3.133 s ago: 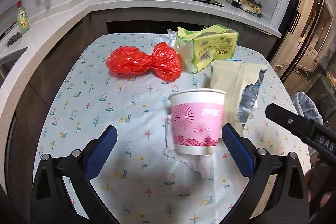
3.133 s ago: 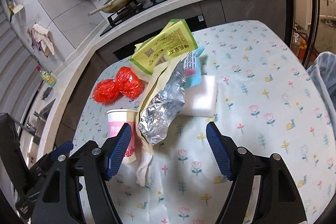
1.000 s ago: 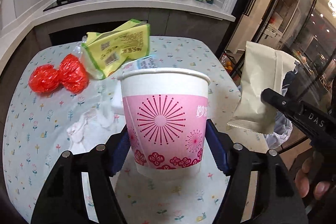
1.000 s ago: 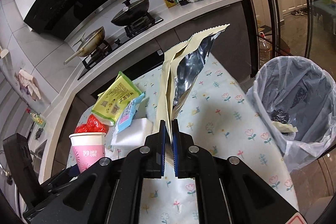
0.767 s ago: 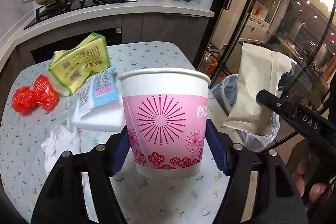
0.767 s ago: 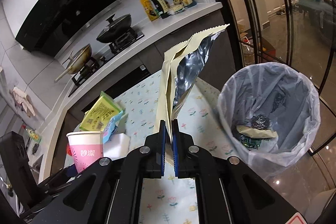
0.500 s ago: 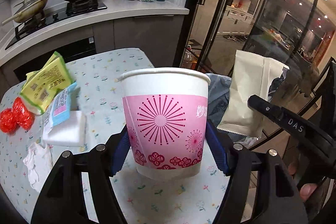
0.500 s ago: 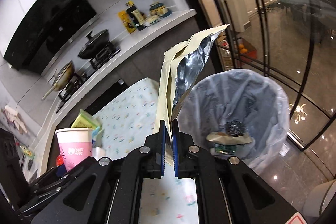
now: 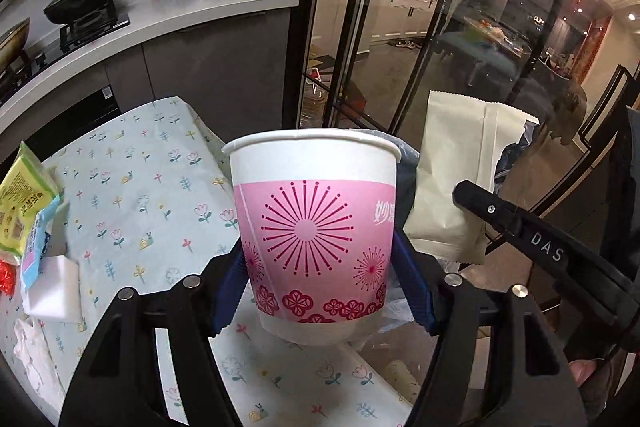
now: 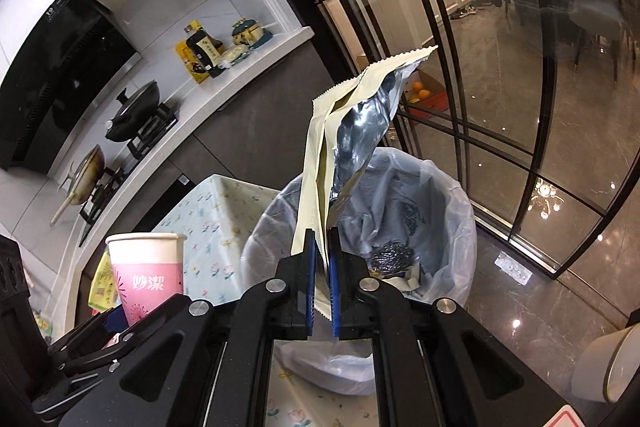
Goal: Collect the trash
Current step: 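Carry cup and foil wrapper over the bin and open both grippers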
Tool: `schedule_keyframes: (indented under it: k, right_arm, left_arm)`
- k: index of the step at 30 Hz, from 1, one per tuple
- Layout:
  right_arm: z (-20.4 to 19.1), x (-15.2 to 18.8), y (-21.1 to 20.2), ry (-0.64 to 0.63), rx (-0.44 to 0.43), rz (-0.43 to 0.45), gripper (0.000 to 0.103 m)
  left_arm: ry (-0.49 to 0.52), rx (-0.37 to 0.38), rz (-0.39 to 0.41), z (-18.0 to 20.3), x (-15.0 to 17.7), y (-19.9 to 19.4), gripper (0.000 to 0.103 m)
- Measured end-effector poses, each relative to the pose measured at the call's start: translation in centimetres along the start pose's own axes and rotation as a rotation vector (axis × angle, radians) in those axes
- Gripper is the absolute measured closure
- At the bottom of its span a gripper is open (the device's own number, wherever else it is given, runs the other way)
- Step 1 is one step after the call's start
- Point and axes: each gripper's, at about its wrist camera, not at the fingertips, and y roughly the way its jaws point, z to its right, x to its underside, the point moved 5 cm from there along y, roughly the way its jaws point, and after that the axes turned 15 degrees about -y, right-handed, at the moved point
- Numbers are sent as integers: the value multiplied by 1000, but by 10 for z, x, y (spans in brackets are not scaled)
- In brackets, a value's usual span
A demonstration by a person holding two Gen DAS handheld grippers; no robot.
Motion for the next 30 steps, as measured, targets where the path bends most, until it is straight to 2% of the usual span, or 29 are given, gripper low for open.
schedule_keyframes:
  k: [10, 15, 17, 20, 22, 24, 30]
  right_arm:
    - [14, -5, 20, 18, 19, -17, 94]
    - [16, -3, 27, 33, 26, -29, 87]
    - [15, -3, 28, 40, 24, -28, 80]
    - [14, -5, 26, 32, 26, -20, 72]
    - [14, -6, 24, 30, 25, -15, 72]
    - [13, -8, 21, 30, 28, -6, 65]
    - [9, -12, 15, 30, 25, 14, 63]
  left_arm:
    - [16, 6, -44, 15, -3, 30, 37]
    - [26, -6, -53, 21, -1, 34, 35]
    - [22, -16, -52, 22, 0, 34, 27]
    - [10, -15, -36, 21, -3, 30, 20]
    - [9, -15, -29, 21, -5, 28, 19]
    - [8, -18, -25, 20, -6, 26, 18]
    - [-6, -20, -12, 14, -8, 21, 18]
